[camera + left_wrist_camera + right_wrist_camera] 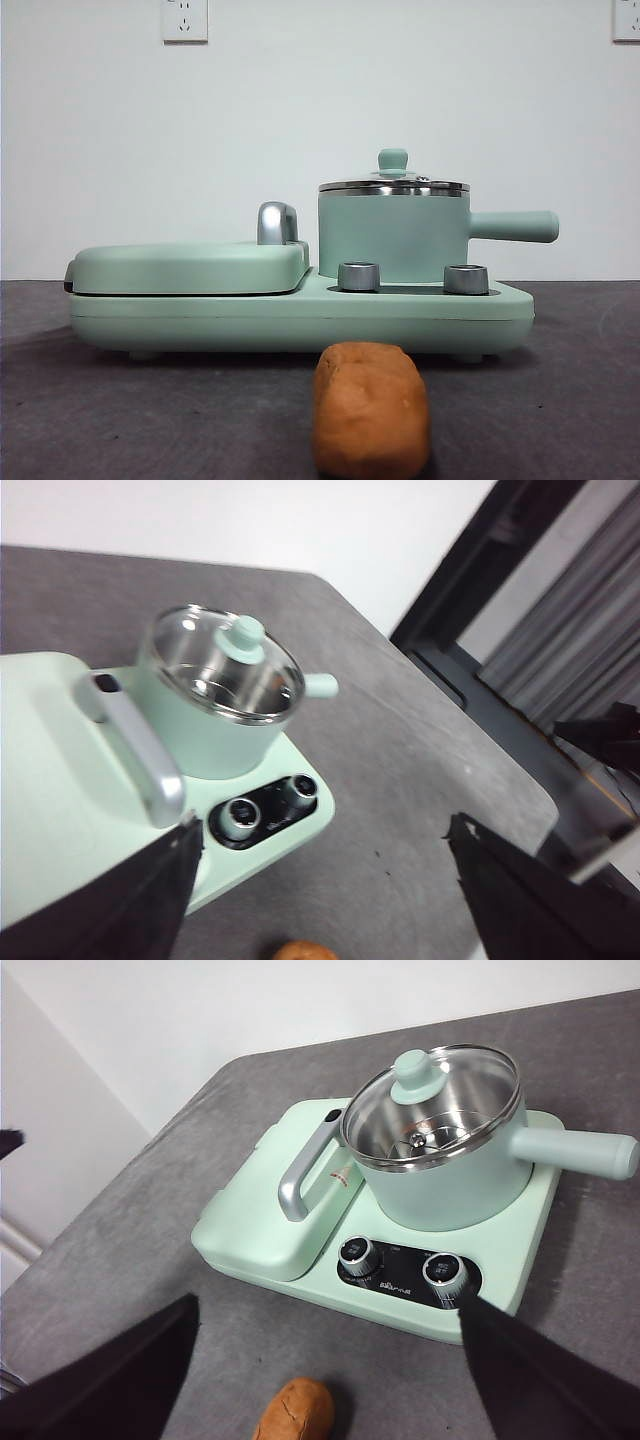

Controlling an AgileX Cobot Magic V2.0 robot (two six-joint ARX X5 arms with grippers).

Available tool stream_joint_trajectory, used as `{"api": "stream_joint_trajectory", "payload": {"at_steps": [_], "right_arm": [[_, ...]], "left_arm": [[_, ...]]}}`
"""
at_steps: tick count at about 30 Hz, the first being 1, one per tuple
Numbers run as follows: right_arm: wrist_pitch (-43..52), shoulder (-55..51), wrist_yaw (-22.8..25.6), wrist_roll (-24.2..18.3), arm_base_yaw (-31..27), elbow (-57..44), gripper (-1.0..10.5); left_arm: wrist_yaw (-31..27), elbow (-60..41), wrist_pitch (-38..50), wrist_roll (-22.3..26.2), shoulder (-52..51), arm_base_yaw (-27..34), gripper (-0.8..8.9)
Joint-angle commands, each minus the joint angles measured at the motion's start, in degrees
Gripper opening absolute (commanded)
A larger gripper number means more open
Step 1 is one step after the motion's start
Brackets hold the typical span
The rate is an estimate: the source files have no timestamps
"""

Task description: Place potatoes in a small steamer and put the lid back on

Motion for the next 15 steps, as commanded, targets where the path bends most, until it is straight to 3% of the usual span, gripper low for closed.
{"api": "stream_joint_trajectory", "payload": {"at_steps": [1,11,15], "right_arm": [[0.39,0.28,-0.79,-0.79,0.02,0.79,4.5],[0.42,0.59,-1.03,-0.85,0.02,0.79,4.9],[0.42,0.59,-1.01,-0.85,0.02,0.79,4.9]], "left_arm": [[0.44,3.91,0.70,2.25,4.98,-2.12,4.18],[-0.85,21.38,-0.83,11.39,27.80,-12.74,4.39],[-6.86,30.82,-1.49,13.16,38.21,-16.24,4.38]]}}
